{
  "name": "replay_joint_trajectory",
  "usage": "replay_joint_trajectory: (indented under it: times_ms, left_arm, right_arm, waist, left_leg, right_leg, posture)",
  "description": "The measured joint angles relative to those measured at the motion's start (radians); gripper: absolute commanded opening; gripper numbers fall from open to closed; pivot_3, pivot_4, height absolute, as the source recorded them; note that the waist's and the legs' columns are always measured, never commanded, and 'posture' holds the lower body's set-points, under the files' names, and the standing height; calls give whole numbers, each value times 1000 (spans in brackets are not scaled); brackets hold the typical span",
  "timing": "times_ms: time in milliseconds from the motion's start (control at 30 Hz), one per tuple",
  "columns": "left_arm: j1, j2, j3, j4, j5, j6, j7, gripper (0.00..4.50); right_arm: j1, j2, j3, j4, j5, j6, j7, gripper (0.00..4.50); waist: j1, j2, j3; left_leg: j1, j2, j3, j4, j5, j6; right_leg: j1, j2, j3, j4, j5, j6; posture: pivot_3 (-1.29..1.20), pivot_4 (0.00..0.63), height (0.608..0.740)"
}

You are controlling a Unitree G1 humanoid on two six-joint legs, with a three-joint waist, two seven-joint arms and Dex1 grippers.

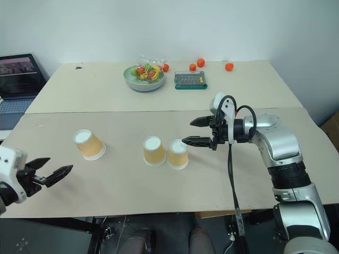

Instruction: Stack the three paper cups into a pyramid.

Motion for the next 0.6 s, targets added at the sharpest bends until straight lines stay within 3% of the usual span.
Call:
replay_joint_trajectory:
  times_ms: [600]
  left_arm:
    - [-155,-73,-219,212,134,-271,93,4500]
  right_arm:
    - [10,-34,-37,-60,1,24,-22,4489]
  waist:
    - [-1,0,0]
  left_leg:
    - [0,2,1,0,0,0]
  right_leg:
    - [-1,2,1,0,1,-1]
  posture:
    - [0,150,740]
